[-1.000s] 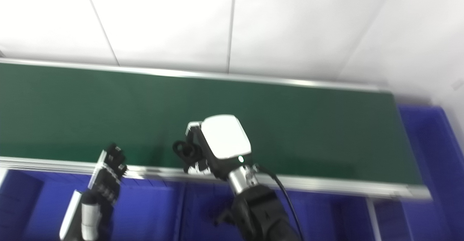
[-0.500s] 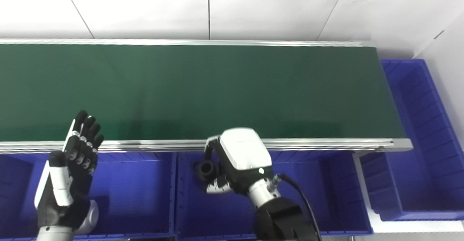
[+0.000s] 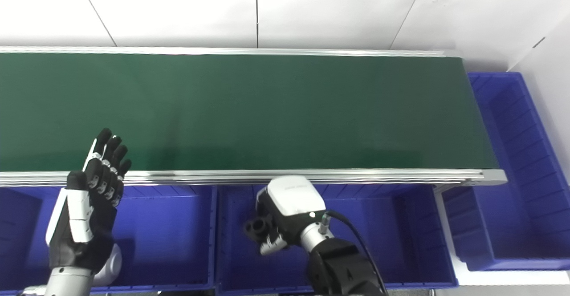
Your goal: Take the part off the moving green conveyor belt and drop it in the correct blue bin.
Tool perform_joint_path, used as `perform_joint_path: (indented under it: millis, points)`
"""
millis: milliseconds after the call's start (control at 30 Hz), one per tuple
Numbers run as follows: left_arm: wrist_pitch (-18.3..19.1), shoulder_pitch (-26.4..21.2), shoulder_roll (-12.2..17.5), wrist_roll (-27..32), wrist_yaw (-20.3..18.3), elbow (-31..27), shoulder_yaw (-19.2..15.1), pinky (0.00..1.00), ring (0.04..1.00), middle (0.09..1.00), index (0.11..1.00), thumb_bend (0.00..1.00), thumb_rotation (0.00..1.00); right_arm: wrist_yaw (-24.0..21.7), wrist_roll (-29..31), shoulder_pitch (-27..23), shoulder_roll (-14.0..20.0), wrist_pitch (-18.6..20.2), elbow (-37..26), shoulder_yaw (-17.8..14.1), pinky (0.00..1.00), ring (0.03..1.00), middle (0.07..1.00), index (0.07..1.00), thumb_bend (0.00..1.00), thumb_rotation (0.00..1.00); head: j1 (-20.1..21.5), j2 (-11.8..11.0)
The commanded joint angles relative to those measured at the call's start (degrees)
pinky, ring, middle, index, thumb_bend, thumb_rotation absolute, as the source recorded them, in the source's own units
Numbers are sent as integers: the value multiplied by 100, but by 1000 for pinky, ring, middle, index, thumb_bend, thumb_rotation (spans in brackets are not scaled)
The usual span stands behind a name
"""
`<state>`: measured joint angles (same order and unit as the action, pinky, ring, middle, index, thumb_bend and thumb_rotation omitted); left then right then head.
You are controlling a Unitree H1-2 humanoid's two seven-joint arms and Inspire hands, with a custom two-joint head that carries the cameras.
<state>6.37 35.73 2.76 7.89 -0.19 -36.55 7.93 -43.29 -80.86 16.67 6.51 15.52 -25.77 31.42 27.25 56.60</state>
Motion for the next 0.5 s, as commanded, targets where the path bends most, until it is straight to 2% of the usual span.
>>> perform_joint_path:
  millis: [0,100,167,267,467]
  points:
    - [-76,17,-2,-30,-57,-180,-15,1000,1000,1000,1000,503,967,-285,-361,-75,-90,-105,-126,17,298,419,563,684,917,479,-12,7]
    - [-95,24,14,22,-87,-161,-26,1000,1000,1000,1000,500,958,-375,-465,-38,-176,-104,-141,-52,475,609,720,737,992,544,-45,14]
    - [-98,21,22,24,-111,-147,-30,1000,1000,1000,1000,505,957,-431,-502,-25,-214,-123,-161,-87,547,679,758,756,999,567,-64,13]
    - [-102,11,17,-13,-122,-126,-26,1000,1000,1000,1000,510,960,-481,-493,-12,-248,-152,-193,-121,554,677,765,779,1000,623,-87,13]
    - [-125,-8,32,-45,-147,-88,-16,1000,1000,1000,1000,517,943,-522,-360,8,-293,-160,-250,-195,543,674,767,781,1000,655,-130,6]
